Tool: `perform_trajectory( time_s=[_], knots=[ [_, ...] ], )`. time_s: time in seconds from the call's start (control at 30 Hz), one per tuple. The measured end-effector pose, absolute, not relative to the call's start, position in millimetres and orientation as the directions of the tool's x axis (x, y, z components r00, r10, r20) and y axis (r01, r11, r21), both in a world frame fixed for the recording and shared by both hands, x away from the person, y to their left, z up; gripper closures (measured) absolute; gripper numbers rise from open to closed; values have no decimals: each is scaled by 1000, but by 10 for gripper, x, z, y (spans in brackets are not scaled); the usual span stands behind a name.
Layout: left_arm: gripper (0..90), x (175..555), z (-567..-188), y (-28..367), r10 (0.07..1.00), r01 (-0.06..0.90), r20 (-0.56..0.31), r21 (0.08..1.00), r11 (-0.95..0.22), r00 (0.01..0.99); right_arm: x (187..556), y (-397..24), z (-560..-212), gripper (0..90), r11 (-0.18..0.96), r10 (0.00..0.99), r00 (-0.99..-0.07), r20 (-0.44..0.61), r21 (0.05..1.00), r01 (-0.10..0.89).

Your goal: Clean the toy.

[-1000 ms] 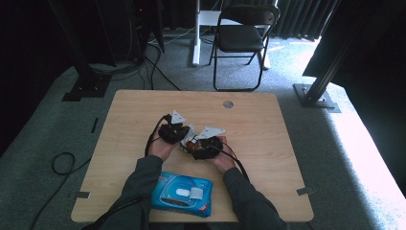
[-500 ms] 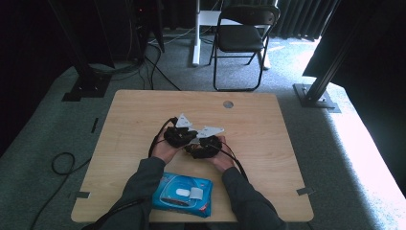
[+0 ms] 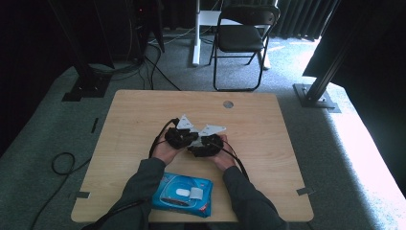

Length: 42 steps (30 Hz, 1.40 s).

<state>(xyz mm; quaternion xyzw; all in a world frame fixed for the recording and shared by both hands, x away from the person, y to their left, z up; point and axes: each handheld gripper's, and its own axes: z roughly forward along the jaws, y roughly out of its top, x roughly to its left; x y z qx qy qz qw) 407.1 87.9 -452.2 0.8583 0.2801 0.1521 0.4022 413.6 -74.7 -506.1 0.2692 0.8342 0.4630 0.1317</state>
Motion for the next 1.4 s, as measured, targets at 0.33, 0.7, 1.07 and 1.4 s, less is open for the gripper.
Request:
perform_trajectory(
  time_s=[0.33, 0.7, 1.07, 1.4],
  knots=[
    [881, 4110, -4509, 1002, 646, 375, 50, 778, -504, 762, 4122, -756, -5048, 344, 429, 568, -823, 26, 843, 323],
    [882, 4145, -4513, 1220, 708, 412, 55, 780, -470, 704, 4134, -799, -5039, 343, 416, 579, -815, 31, 848, 328],
    [884, 4081, -4508, 1154, 685, 386, 86, 772, -505, 724, 4165, -823, -5048, 343, 417, 595, -803, 31, 843, 341],
    [884, 3986, -4516, 978, 611, 335, 99, 761, -555, 786, 4187, -791, -5059, 343, 425, 600, -799, 28, 835, 348]
  ],
)
